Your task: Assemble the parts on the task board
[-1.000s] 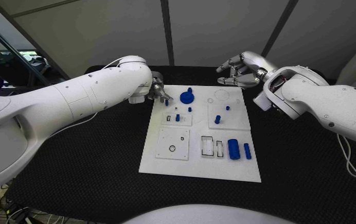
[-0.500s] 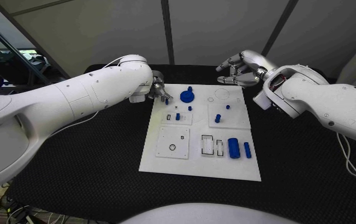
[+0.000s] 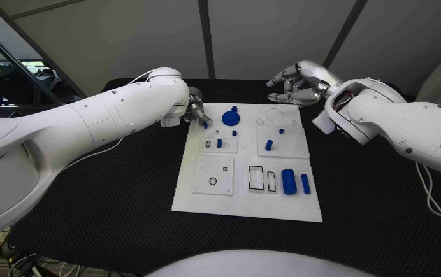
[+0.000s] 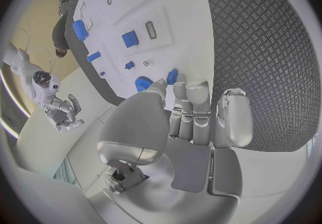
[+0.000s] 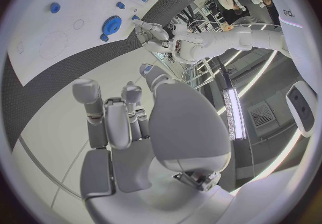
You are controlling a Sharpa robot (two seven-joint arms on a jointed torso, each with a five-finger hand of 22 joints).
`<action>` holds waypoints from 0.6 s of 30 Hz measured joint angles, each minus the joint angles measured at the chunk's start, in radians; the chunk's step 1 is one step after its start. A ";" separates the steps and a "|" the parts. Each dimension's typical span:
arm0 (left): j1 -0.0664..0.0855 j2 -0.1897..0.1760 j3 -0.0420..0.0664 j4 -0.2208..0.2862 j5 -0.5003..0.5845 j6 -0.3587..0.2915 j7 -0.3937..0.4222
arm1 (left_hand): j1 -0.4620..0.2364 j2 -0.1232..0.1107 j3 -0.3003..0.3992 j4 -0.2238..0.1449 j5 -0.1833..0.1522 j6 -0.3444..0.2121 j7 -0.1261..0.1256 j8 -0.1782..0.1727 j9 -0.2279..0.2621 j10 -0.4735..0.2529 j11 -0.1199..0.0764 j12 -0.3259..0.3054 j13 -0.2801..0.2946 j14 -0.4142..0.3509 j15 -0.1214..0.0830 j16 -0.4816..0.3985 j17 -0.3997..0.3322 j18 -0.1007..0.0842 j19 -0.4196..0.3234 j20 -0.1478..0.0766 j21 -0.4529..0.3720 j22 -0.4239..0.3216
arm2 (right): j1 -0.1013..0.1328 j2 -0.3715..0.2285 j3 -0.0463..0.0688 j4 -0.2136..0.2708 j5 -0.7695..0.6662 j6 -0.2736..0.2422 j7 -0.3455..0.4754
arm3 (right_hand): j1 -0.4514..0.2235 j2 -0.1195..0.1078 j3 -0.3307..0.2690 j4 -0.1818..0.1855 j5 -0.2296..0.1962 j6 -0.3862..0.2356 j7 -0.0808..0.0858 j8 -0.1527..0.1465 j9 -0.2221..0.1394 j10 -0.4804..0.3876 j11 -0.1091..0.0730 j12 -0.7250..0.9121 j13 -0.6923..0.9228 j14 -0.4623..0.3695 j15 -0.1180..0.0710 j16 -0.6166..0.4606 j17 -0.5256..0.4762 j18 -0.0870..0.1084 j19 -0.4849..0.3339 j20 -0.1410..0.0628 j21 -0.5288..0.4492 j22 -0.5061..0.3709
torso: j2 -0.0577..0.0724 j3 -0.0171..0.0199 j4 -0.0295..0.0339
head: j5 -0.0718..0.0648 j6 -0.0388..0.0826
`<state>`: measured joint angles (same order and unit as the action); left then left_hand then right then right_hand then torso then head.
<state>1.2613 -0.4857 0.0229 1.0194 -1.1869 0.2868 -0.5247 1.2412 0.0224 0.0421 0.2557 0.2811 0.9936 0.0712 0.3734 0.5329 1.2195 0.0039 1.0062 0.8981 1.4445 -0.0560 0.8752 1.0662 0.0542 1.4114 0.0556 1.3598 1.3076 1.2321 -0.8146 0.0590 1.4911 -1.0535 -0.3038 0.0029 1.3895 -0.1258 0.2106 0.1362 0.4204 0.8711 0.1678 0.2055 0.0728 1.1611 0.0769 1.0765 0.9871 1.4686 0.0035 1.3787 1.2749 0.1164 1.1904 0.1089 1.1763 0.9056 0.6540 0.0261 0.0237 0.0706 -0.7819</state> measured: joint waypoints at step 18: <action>-0.004 -0.011 0.000 0.010 0.035 -0.010 0.001 | 0.115 0.022 0.178 -0.069 0.001 -0.003 -0.005 0.023 -0.006 -0.004 -0.007 -0.015 -0.022 0.003 -0.003 0.004 0.000 0.000 0.004 -0.004 0.000 0.000 | 0.000 0.000 0.000 -0.001 0.000 0.002 -0.001 | 0.000 0.000 0.000 0.000 0.000 0.000 0.000 0.000 0.000 0.000 0.000 0.000 0.000 0.000 0.000 0.000 0.000 0.000 0.000 0.000 0.000 0.000 | 0.000 -0.0001 0.0007 | 0.002 -0.005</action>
<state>1.2570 -0.4968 0.0230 1.0296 -1.1514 0.2768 -0.5234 1.3559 0.0448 0.2204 0.1868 0.2821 0.9911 0.0664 0.3962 0.5274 1.2155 -0.0028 0.9911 0.8757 1.4477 -0.0591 0.8793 1.0660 0.0541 1.4150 0.0520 1.3597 1.3075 1.2321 -0.8150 0.0591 1.4898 -1.0535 -0.3014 0.0023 1.3895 -0.1258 0.2105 0.1362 0.4204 0.8711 0.1678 0.2054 0.0728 1.1611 0.0769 1.0765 0.9872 1.4685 0.0035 1.3788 1.2749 0.1164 1.1904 0.1089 1.1763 0.9058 0.6536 0.0260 0.0244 0.0729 -0.7872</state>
